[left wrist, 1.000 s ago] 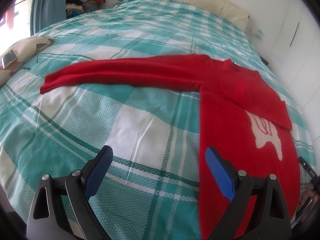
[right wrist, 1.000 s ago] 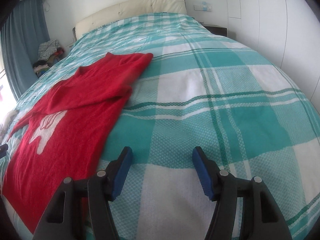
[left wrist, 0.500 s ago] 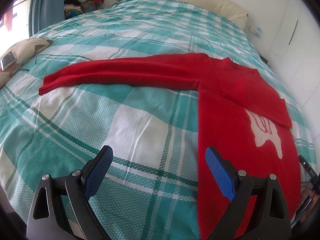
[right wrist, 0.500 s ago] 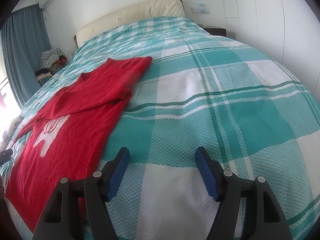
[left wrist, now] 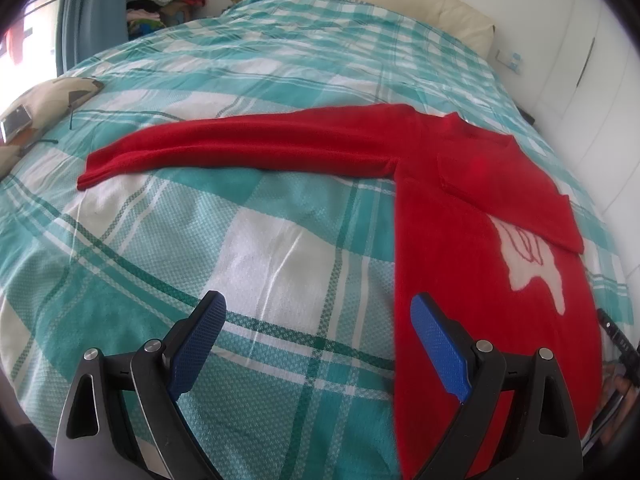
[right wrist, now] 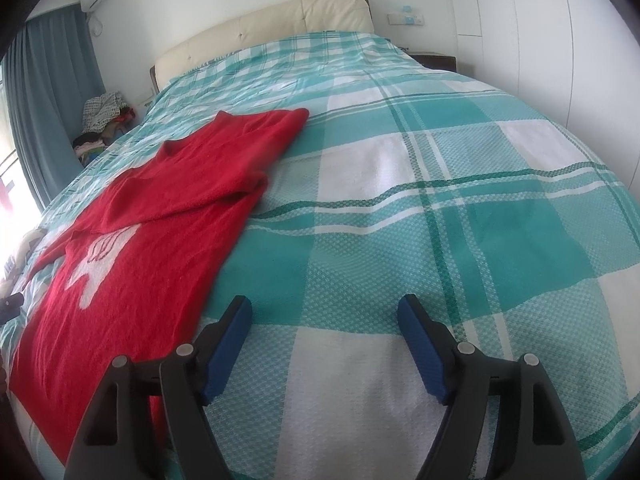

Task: Fold small clothes

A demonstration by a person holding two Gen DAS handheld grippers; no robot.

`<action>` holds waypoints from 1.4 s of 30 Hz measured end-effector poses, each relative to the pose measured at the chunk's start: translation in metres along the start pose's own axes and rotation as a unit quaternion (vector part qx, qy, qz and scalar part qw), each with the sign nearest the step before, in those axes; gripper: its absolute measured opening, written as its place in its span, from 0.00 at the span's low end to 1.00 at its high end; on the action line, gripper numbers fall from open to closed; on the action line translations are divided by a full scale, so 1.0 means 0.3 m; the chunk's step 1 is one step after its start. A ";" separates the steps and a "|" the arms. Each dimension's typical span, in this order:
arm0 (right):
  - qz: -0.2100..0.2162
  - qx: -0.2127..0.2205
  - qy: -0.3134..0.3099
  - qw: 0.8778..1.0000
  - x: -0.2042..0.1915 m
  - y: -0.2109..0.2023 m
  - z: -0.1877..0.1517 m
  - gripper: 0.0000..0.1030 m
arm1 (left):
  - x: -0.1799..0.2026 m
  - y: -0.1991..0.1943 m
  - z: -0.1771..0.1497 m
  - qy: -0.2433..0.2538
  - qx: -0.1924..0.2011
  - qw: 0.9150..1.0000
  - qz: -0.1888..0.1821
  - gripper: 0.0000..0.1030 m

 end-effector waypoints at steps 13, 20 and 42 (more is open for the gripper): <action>0.001 -0.002 -0.003 1.000 -0.004 0.005 -0.003 0.76 | 0.002 0.001 -0.005 0.000 -0.001 1.000 0.001 0.92; 0.001 -0.002 -0.003 1.000 -0.005 0.005 -0.004 0.76 | -0.007 0.013 -0.011 0.003 -0.005 1.000 0.008 0.92; 0.000 -0.003 -0.004 1.000 -0.009 0.006 -0.005 0.78 | -0.009 0.023 -0.013 0.004 -0.008 1.000 0.012 0.92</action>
Point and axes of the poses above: each gripper's, at about its wrist camera, not at the fingertips, and y roughly the way its jaws point, x to its right, z to its top, the point moved 4 cm from there along y, roughly the way its jaws point, and after that the axes turned 14 degrees about -y, right-handed, at the moved point
